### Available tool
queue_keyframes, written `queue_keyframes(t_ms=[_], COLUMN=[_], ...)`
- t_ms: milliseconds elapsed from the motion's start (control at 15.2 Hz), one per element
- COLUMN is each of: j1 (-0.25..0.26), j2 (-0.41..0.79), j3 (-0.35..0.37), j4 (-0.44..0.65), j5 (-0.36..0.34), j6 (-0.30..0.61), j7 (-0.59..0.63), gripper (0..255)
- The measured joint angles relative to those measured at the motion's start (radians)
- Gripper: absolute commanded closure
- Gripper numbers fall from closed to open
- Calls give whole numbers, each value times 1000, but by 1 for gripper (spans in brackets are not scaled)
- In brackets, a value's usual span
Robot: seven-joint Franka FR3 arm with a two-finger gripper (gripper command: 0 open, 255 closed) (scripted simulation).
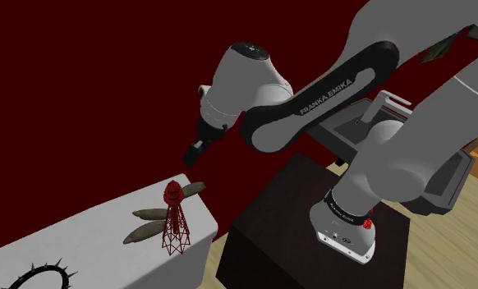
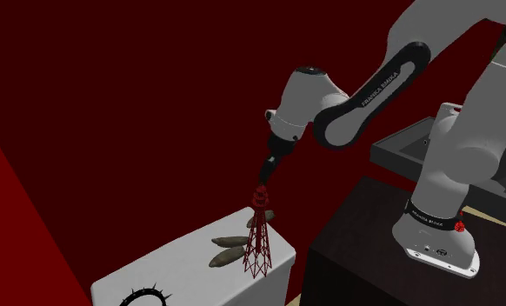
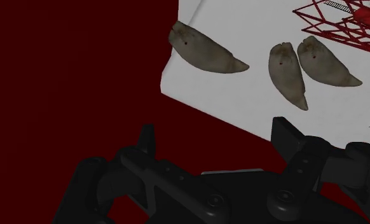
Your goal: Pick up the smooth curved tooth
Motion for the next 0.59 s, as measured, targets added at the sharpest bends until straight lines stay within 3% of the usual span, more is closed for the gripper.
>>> queue_keyframes(t_ms=[132, 330, 462, 594], j1=[-21, -54, -34, 40], j2=[80, 216, 299, 385], j3=[42, 81, 57, -13], j4=[25, 77, 125, 187], j5=[-78, -300, -492, -684], j6=[70, 166, 204, 234], j7=[65, 238, 382, 538], gripper=[0, 0, 0, 0])
